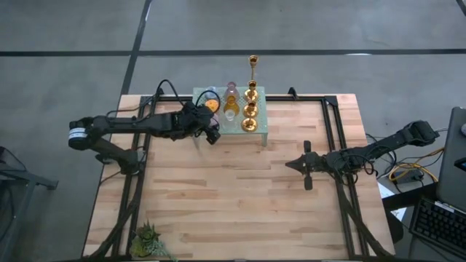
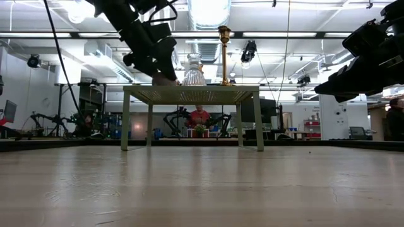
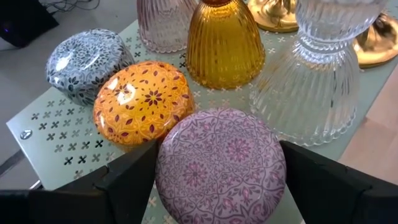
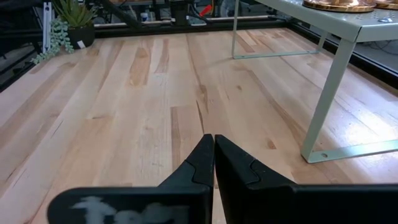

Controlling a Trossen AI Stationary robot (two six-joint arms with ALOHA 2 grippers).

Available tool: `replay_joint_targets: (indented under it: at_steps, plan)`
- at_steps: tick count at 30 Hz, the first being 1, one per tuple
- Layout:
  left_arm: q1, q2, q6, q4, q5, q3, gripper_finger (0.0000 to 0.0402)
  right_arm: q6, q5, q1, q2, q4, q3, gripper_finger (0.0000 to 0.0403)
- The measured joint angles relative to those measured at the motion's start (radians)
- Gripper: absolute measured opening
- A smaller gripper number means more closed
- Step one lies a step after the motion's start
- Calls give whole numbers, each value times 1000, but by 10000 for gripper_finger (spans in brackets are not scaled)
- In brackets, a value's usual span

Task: Pick & Place candle stick holders
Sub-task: Put the pink patterned scented candle on the shelf aligned with the pink patterned scented candle

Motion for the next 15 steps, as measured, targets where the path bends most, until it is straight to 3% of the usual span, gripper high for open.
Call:
replay_joint_targets:
  at_steps: [8,15]
  plan:
    - [0,0,-3,-12,4,-4,337,0,0,0,0,0,0,8]
    - [0,1,-17,-13,-13,-4,384,0,0,0,0,0,0,8]
